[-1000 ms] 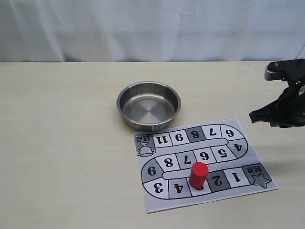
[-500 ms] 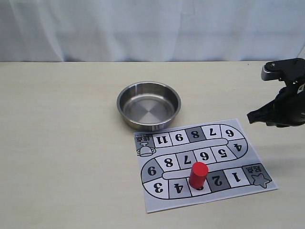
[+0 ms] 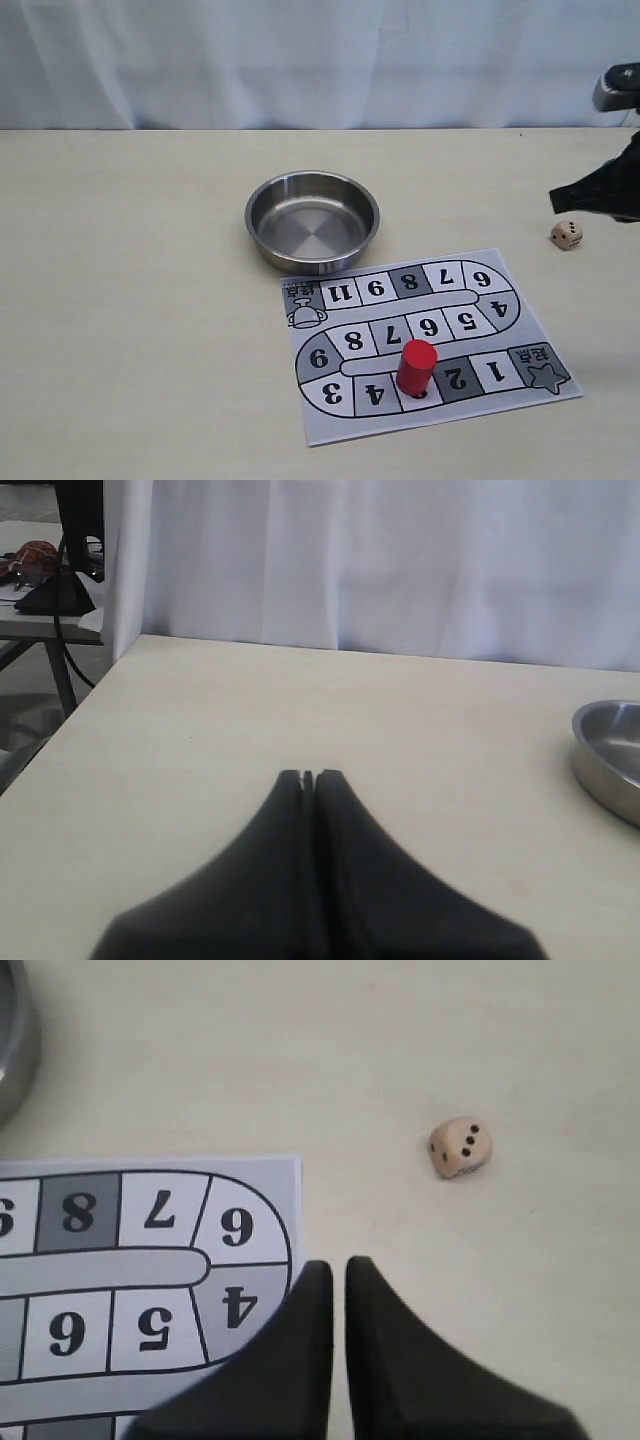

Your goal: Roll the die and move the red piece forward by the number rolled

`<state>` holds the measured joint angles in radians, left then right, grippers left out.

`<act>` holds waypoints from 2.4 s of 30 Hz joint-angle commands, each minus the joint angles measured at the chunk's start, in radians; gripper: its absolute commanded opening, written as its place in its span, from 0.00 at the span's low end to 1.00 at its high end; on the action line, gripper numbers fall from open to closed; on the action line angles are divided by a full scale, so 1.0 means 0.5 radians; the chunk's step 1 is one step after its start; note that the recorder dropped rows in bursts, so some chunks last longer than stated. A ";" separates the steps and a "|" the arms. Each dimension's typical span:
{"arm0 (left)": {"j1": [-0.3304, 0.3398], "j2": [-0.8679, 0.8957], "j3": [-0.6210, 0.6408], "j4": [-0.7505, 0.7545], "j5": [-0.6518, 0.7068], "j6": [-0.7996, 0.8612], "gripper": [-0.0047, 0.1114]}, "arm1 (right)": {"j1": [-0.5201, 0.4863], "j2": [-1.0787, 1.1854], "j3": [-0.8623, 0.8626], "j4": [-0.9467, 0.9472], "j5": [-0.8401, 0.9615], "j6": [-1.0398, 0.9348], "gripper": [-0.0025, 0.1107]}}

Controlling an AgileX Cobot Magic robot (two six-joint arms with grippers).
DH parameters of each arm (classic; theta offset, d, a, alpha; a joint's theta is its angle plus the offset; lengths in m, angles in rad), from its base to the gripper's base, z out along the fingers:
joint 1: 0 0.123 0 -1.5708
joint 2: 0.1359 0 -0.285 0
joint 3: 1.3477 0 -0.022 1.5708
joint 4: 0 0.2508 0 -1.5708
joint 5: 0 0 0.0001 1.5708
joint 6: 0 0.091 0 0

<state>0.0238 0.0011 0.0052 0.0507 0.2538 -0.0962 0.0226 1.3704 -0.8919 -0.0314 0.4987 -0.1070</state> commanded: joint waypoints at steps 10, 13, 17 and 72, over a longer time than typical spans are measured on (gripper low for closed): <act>0.000 -0.002 -0.010 -0.007 -0.023 -0.009 0.04 | -0.017 -1.027 -0.005 0.256 0.134 -0.011 0.06; 0.000 -0.002 -0.010 -0.007 -0.023 -0.009 0.04 | -0.017 -1.233 -0.005 0.256 0.158 -0.011 0.06; 0.000 -0.002 -0.010 -0.007 -0.023 -0.009 0.04 | -0.017 -1.522 -0.005 0.256 0.226 -0.011 0.06; 0.000 -0.002 -0.010 -0.007 -0.023 -0.009 0.04 | -0.017 -2.741 1.308 0.293 -0.579 -0.145 0.06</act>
<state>0.0238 0.0011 0.0052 0.0507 0.2538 -0.0962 0.0209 0.0039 -0.2981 0.1207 0.2864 -0.1679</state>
